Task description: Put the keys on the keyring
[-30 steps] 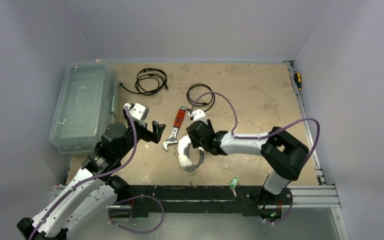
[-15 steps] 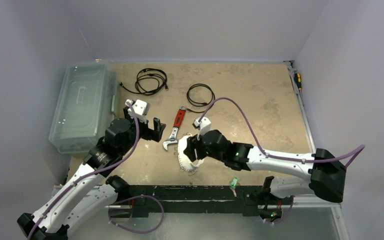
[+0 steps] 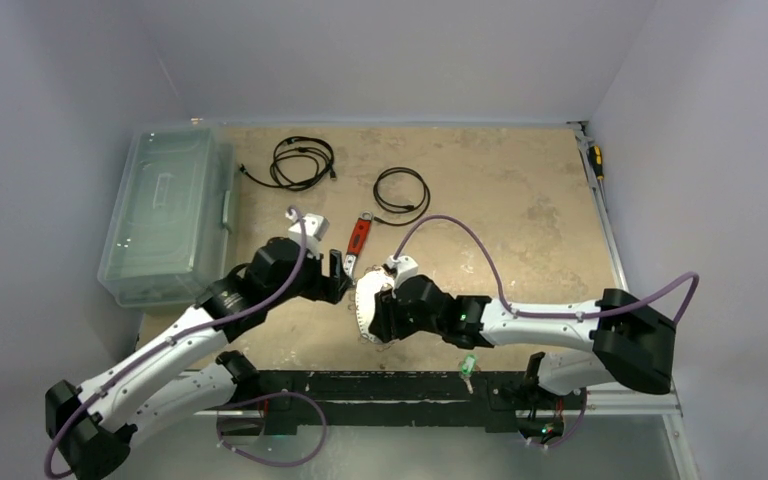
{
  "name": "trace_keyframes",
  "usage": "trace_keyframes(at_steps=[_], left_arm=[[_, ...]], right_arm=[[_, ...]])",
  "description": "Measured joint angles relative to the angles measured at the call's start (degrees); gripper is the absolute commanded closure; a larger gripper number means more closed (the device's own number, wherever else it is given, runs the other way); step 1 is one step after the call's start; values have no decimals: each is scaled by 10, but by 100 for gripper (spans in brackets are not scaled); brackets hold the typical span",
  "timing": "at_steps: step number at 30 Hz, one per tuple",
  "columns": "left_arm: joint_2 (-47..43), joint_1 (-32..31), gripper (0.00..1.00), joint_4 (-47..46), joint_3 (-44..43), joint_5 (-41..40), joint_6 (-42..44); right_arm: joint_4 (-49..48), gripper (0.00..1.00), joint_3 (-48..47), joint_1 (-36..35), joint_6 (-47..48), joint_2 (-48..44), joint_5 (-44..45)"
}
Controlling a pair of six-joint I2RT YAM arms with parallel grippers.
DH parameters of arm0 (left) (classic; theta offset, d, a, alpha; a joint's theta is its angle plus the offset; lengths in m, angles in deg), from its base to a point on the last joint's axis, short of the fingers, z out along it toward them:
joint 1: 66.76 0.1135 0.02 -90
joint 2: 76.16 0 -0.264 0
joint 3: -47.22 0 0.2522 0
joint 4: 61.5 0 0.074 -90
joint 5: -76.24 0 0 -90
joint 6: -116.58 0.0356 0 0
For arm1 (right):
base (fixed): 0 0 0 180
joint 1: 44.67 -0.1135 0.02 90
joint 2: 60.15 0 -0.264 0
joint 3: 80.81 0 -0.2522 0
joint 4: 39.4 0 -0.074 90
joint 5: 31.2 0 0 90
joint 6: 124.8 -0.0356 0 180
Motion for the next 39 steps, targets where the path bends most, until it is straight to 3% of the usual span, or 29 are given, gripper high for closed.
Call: trace_keyframes(at_steps=[8, 14, 25, 39], left_arm=[[79, -29, 28, 11, -2, -7, -7], [116, -29, 27, 27, -56, -12, 45], [126, -29, 27, 14, -66, -20, 111], [118, -29, 27, 14, -66, -19, 118]], right_arm=[[0, 56, 37, -30, -64, -39, -2], [-10, 57, 50, -39, -85, -40, -1], [-48, 60, 50, -39, -87, 46, 5], [-61, 77, 53, -40, -94, 64, 18]])
